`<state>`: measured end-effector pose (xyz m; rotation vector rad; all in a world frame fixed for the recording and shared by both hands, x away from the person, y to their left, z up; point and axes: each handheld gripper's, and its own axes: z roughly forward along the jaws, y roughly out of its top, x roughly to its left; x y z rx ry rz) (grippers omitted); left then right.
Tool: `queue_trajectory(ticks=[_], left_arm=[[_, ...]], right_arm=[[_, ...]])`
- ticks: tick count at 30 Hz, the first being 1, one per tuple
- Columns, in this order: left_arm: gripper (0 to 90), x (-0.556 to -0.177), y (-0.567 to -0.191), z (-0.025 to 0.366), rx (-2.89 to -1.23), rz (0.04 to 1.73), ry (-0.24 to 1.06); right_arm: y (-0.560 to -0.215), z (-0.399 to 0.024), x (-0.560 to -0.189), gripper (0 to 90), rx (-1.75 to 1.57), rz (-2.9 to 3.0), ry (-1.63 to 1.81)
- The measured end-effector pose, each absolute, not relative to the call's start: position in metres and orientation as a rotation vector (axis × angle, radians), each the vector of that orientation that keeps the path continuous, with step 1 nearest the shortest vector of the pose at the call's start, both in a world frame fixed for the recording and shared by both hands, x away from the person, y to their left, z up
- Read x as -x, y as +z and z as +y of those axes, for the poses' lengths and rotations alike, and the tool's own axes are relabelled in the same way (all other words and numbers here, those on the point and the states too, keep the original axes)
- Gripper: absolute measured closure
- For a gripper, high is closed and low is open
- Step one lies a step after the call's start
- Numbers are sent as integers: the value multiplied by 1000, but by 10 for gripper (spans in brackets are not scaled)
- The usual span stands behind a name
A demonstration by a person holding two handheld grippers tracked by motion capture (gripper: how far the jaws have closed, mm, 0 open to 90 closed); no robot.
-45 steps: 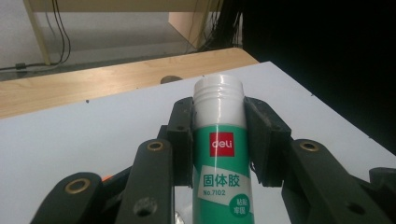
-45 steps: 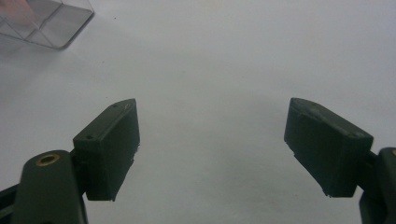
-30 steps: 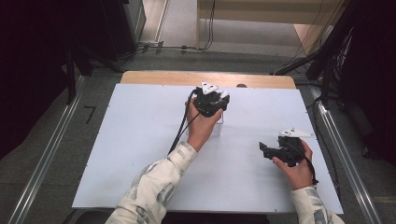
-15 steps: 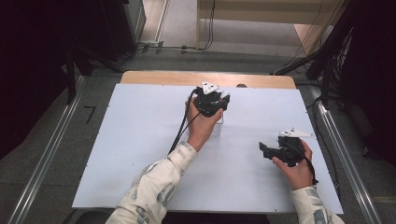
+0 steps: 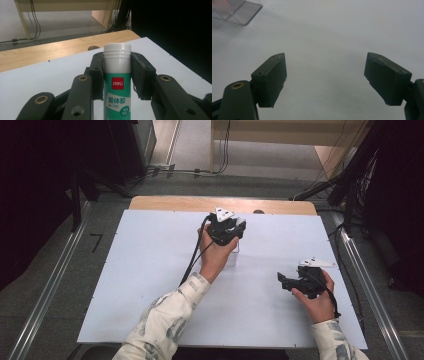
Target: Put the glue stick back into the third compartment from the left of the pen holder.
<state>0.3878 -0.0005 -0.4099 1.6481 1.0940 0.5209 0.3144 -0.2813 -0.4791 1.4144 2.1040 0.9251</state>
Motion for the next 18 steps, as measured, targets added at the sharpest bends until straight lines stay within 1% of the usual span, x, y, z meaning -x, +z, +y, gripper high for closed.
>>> queue_trajectory(ticks=[18], left_arm=[[658, -383, -414, 6, -1650, 1095, 532]], right_arm=[[-479, -281, -314, 170, -1413, 2109, 918]])
